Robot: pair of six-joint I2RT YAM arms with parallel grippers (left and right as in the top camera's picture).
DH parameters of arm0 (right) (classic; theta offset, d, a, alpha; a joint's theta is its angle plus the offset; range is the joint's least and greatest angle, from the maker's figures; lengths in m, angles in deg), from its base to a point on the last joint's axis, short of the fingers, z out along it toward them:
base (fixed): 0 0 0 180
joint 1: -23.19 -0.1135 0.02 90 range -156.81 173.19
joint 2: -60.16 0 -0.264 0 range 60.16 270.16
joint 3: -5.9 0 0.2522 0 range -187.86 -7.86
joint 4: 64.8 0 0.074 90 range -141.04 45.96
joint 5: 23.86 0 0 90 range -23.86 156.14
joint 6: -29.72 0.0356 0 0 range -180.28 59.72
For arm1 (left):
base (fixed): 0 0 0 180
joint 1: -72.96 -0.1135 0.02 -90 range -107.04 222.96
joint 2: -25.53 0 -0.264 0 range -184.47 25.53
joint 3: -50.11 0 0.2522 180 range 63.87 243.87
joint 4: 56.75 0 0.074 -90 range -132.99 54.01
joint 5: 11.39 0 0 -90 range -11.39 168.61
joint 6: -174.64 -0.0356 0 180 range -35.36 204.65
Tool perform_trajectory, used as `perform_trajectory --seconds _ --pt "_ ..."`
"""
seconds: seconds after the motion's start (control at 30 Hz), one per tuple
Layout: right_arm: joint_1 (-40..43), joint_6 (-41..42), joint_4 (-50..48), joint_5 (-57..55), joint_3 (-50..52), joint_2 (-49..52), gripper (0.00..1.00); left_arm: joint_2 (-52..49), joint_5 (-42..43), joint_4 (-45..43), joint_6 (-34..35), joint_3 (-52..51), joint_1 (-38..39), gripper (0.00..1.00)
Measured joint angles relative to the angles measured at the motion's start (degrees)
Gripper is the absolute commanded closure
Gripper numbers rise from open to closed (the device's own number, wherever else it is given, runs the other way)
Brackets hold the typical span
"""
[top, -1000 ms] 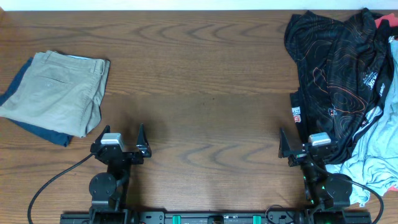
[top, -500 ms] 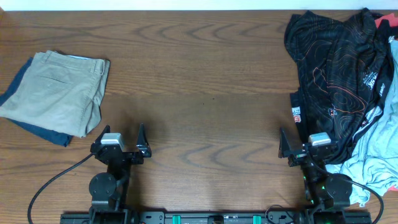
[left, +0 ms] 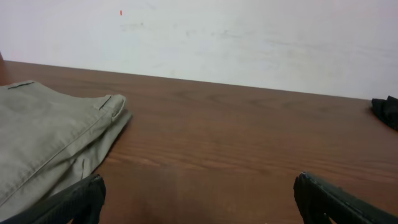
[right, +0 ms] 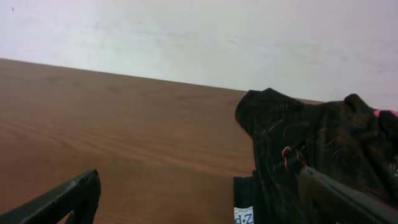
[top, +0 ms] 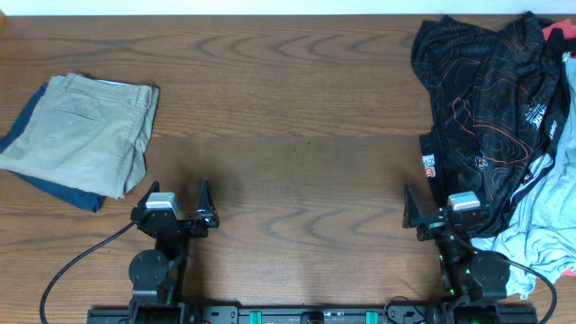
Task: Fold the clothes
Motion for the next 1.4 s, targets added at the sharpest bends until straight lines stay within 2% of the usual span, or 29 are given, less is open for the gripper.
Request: perform_trajectory --seconds 0.1,0.27,0.47,0.67,0.9,1.0,1.17,1.4 --pt "0.0 2.49 0.0 -0.13 0.0 0.13 0.01 -0.11 0.46 0.83 0.33 0.61 0.0 0.02" --pt "0.0 5.66 0.37 -1.2 -0.22 2.49 0.01 -3.28 1.86 8.04 1.77 4.35 0.0 0.02" --pt "0.0 6.71 5.16 -2.51 -5.53 11.15 0.01 -12.59 4.09 17.16 2.8 15.65 0.0 0.02" --pt "0.0 6.82 10.49 -3.96 -17.9 27.26 0.01 -24.83 4.68 28.72 2.99 31.17 0.0 0.02" --pt "0.0 3.45 22.53 -4.59 -34.42 51.93 0.01 -37.68 4.79 40.11 3.02 44.41 0.0 0.02" --pt "0.0 0.35 24.11 -4.74 -39.71 62.79 0.01 -41.2 4.98 41.16 3.02 45.68 0.0 0.02" --pt "0.0 -1.81 20.9 -5.07 -42.29 74.16 0.01 -45.42 5.16 41.97 3.02 45.68 0.0 0.02" --pt "0.0 -2.62 18.56 -9.99 -42.34 85.59 0.15 -47.58 5.22 41.99 3.02 45.68 0.0 0.02"
